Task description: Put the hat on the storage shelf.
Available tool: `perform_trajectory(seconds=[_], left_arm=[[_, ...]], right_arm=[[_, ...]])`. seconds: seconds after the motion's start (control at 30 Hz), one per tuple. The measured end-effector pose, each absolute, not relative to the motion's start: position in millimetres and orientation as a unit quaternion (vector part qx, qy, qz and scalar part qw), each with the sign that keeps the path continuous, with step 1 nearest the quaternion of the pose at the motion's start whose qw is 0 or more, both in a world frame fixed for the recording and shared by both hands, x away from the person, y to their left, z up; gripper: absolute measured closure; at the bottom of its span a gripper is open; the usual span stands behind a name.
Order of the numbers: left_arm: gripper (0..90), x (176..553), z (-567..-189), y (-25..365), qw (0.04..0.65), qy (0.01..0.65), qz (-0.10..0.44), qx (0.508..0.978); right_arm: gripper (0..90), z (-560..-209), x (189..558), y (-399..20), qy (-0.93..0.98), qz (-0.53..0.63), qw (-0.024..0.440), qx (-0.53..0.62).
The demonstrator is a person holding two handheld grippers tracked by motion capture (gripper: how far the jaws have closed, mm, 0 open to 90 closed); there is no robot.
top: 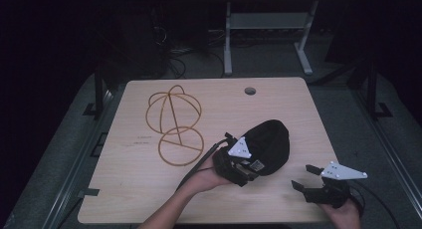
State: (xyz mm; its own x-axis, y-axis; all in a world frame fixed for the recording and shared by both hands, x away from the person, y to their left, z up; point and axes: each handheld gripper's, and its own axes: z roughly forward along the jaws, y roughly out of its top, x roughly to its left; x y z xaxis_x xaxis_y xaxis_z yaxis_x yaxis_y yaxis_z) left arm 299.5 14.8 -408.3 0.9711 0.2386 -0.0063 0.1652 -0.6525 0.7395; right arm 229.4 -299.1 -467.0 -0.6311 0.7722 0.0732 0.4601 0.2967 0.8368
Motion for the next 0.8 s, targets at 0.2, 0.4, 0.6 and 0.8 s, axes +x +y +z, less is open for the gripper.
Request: perform_trajectory(seconds=[0.2,0.4,0.6,0.8], left_arm=[[39.3,304,-414,6,0.389,0.103,0.038,0.915],[58.8,310,-411,-1,0.377,0.088,0.023,0.922],[70.6,308,-403,-10,0.367,0.071,0.035,0.927],[79.4,311,-385,-11,0.381,0.063,0.038,0.921]], right_arm=[[19.1,-467,229,-299,0.785,0.446,0.175,0.392],[19.1,-467,229,-298,0.787,0.447,0.174,0.389],[18.9,-466,230,-297,0.785,0.452,0.171,0.387],[17.0,-463,230,-296,0.771,0.475,0.161,0.391]])
